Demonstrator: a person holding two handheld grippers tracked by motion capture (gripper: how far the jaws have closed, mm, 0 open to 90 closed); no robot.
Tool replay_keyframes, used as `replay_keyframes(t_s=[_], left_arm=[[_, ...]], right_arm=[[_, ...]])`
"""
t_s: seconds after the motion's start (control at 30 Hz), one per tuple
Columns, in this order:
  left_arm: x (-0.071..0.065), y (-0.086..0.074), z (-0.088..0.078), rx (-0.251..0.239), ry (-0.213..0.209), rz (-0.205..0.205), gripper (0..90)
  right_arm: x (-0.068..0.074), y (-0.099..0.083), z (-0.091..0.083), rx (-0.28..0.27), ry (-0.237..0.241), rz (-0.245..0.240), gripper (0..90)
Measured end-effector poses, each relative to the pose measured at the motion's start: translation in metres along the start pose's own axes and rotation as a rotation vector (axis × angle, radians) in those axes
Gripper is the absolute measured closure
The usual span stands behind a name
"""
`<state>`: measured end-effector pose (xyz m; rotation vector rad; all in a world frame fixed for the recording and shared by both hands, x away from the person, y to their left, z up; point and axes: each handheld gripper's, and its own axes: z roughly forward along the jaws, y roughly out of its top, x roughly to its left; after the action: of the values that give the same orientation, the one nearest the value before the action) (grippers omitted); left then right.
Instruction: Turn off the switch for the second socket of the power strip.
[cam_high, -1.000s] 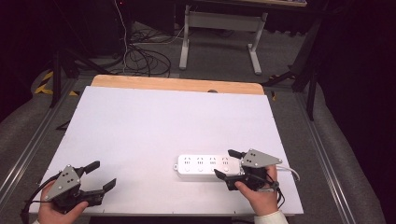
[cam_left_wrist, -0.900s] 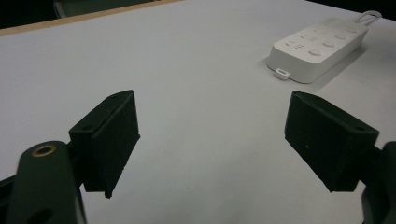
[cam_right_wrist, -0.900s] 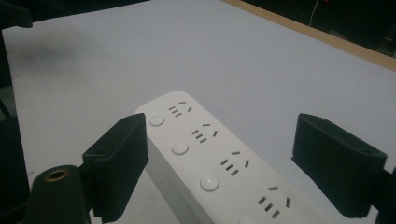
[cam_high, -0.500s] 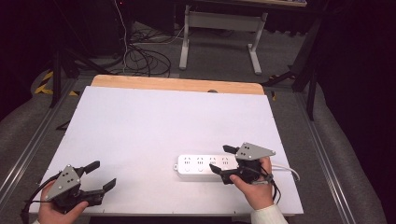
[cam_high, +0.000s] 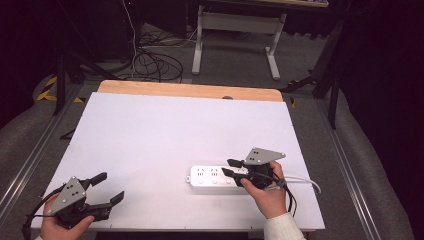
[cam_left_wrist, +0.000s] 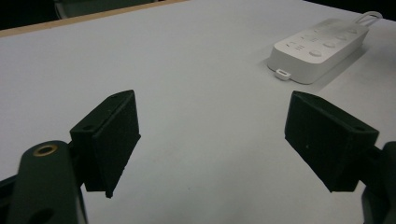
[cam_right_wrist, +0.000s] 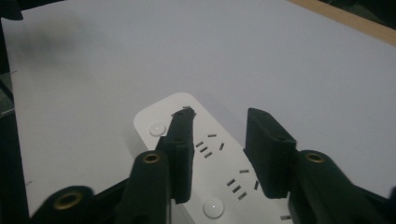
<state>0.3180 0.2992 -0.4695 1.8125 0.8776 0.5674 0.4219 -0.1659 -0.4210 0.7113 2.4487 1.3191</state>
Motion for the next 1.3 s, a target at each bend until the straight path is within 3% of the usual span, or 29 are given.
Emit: replay_keyframes(t_s=[0.13, 0.37, 0.6, 0.93, 1.3], left_arm=[[-0.001, 0.0, 0.0, 0.001, -0.001, -0.002, 18.6], [-0.001, 0.0, -0.001, 0.002, 0.002, -0.006, 18.9], [-0.001, 0.0, -0.001, 0.002, 0.002, -0.006, 18.8], [0.0, 0.0, -0.001, 0.005, 0.002, 0.003, 19.0], [-0.001, 0.0, -0.001, 0.005, 0.002, -0.004, 18.9]], right_arm=[[0.002, 0.002, 0.0, 0.027, -0.005, -0.028, 90.0], [0.006, 0.009, 0.006, 0.165, -0.02, -0.067, 90.0], [0.006, 0.009, 0.013, 0.266, -0.03, -0.047, 90.0], [0.002, 0.004, 0.019, 0.327, -0.016, 0.017, 90.0], [0.002, 0.001, 0.026, 0.375, -0.013, 0.029, 90.0]])
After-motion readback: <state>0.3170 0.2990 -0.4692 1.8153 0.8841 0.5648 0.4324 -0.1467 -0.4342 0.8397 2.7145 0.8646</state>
